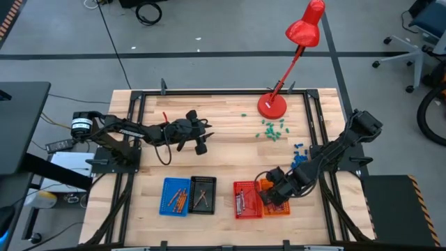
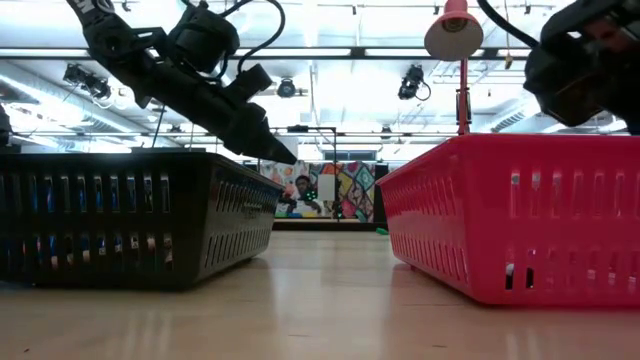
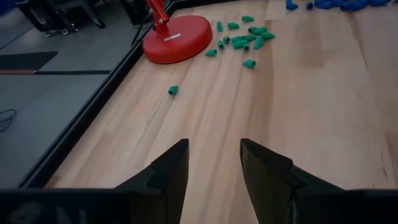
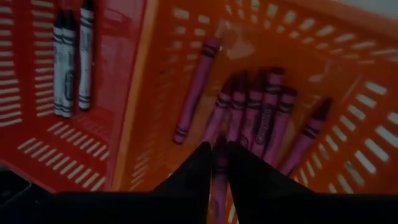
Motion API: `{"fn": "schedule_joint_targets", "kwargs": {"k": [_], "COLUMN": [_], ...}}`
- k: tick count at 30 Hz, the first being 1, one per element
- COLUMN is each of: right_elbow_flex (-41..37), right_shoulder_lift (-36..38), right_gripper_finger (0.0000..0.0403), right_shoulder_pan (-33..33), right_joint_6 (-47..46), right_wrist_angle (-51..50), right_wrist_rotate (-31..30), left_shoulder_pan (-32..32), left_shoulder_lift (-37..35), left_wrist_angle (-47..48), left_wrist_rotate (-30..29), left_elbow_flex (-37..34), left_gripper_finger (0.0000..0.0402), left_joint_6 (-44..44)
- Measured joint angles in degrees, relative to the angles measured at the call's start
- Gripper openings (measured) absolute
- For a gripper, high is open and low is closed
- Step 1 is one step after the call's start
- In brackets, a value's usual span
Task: Sort crayons
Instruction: Put the violet crayon into the orange basket, then put the black crayon into the red basket
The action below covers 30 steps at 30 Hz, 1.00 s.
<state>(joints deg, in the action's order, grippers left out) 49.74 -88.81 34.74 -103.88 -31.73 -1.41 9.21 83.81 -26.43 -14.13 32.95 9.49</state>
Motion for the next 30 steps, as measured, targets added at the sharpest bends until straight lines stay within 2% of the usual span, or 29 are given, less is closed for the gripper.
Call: {"fn": "schedule_joint_targets", "kwargs": {"k": [13,21,25,30], "right_elbow_flex": [0.00,0.00,0.00,0.00], "right_shoulder_lift": [1.95,9.65,11.14,11.16], "right_gripper_finger": [0.0091,0.0089,0.0089,0.0089], "right_shoulder_pan": [-0.76,-0.89,-1.82,-5.07], "right_joint_6": [1.91,7.86,15.40,27.55], "right_wrist_angle": [-2.16,-7.08,-6.89,-6.16], "right_wrist_rotate": [-1.37,-15.32,-23.05,-29.04], "left_shoulder_pan": [-0.04,-0.17,-0.72,-2.77], "left_shoulder_lift": [0.00,0.02,0.02,0.02], "left_wrist_angle": [-0.05,4.88,9.44,14.25], "left_wrist_rotate": [0.00,0.02,0.00,0.00], "left_elbow_flex": [0.00,-0.02,-0.02,-0.02], "left_gripper_finger": [0.0157,0.0157,0.0157,0.0157], "left_joint_6": [0.38,-1.16,-3.75,-6.31]}}
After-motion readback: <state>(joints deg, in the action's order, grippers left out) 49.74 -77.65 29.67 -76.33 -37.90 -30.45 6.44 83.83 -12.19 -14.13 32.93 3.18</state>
